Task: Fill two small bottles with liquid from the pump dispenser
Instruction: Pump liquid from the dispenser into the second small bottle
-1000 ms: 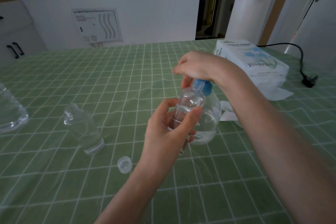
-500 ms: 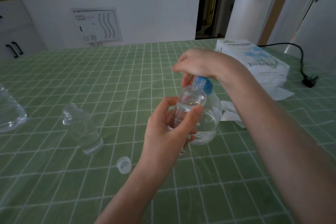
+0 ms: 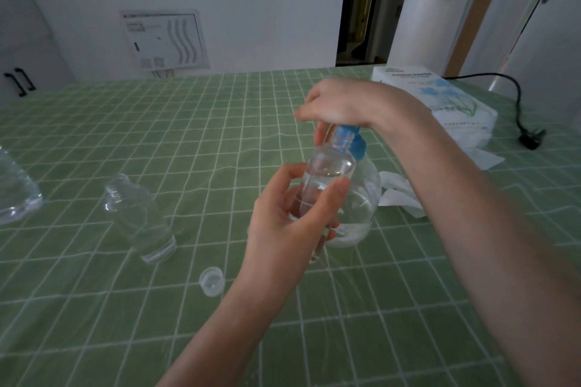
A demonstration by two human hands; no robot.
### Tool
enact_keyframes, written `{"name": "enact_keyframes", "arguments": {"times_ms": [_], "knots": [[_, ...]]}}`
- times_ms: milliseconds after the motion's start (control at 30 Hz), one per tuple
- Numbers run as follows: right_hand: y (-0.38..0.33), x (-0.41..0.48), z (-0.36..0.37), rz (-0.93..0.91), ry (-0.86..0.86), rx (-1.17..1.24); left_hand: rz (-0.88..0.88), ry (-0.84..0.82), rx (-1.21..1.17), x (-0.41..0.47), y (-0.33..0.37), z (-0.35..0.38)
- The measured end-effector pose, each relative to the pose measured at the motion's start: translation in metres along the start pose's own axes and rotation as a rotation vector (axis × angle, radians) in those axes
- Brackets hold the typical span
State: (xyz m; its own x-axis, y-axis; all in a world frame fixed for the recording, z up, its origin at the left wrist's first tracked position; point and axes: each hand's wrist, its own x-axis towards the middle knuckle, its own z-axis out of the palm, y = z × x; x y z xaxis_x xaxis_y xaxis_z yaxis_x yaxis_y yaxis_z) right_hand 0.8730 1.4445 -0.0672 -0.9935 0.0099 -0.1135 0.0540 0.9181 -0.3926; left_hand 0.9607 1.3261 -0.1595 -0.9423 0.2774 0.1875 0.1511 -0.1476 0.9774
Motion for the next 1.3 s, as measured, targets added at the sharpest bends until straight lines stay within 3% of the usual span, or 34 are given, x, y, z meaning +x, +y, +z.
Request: {"name": "enact_keyframes", "arguments": {"times_ms": [1300], "knots": [[0.0052, 0.0008, 0.0069, 0.02, 0.005, 0.082, -0.015, -0.021, -0.001, -0.0003, -0.0001, -0.0015]]}}
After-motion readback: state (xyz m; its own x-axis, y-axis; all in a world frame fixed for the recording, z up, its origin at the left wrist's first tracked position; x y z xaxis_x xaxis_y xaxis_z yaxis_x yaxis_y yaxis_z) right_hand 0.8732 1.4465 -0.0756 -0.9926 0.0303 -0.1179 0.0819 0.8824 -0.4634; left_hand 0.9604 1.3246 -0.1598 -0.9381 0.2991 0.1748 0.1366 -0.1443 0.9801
